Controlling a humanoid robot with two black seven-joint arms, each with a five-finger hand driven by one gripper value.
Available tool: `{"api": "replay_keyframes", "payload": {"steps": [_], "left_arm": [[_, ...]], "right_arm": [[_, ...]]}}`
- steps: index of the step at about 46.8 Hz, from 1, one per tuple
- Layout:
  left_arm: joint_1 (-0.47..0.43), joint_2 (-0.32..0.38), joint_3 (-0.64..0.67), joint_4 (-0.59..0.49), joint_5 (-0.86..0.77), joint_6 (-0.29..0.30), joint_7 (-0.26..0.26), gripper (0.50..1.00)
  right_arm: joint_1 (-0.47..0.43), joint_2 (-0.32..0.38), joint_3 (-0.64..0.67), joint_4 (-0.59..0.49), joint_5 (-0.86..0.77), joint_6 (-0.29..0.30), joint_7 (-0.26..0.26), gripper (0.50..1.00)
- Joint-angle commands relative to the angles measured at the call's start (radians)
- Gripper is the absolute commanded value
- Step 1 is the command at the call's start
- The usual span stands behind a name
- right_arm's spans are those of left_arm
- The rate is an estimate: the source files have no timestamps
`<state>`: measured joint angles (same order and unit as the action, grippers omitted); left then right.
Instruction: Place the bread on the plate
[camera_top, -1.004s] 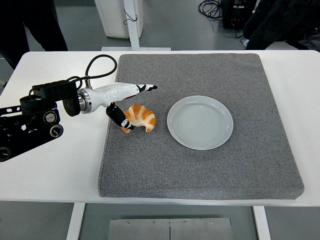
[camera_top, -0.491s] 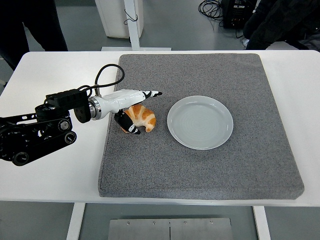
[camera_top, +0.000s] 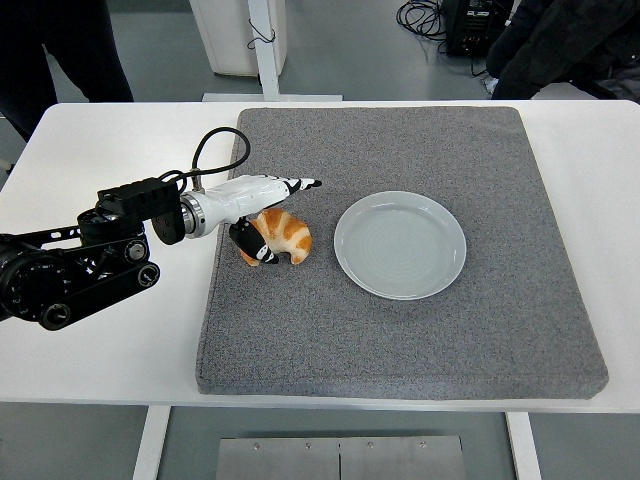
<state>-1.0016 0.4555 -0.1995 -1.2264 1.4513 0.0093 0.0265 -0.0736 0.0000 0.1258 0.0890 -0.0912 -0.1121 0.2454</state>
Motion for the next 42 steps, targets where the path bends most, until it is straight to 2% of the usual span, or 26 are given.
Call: {"api": "replay_keyframes", "payload": {"steps": [1,10,24,28,31,32,33,35,38,41,42], "left_arm": [[0.000,-0.003,0.000,0.007,0.000,0.000,0.001,0.989],[0.005,-0.015,0.028,0.033,0.004,0.034,0.000,0.987],[0.005,-0.038,0.035,0.059,0.004,0.052,-0.005,0.977],[0.003,-0.040,0.035,0.059,0.004,0.054,-0.013,0.883],[0.005,-0.041,0.035,0.059,0.008,0.055,-0.011,0.869],[0.005,-0.044,0.035,0.059,0.009,0.055,-0.013,0.845],[0.005,-0.049,0.035,0.061,0.009,0.055,-0.013,0.804],[0.006,-0.055,0.035,0.061,0.009,0.055,-0.011,0.691],[0.006,-0.060,0.035,0.062,0.009,0.055,-0.011,0.575],[0.008,-0.060,0.035,0.062,0.008,0.055,-0.011,0.500],[0.008,-0.060,0.035,0.062,0.008,0.055,-0.013,0.500]], "right_arm": [[0.000,0.000,0.000,0.000,-0.001,0.000,0.000,1.000],[0.000,0.000,0.000,0.000,-0.001,0.000,0.000,1.000],[0.000,0.000,0.000,0.000,-0.001,0.000,0.000,1.000],[0.000,0.000,0.000,0.000,-0.001,0.000,0.000,1.000],[0.000,0.000,0.000,0.000,-0.001,0.000,0.000,1.000],[0.000,0.000,0.000,0.000,0.001,0.000,0.000,1.000],[0.000,0.000,0.000,0.000,0.001,0.000,0.000,1.000],[0.000,0.000,0.000,0.000,-0.001,0.000,0.000,1.000],[0.000,0.000,0.000,0.000,0.001,0.000,0.000,1.000],[0.000,0.000,0.000,0.000,-0.001,0.000,0.000,1.000],[0.000,0.000,0.000,0.000,0.001,0.000,0.000,1.000]]}}
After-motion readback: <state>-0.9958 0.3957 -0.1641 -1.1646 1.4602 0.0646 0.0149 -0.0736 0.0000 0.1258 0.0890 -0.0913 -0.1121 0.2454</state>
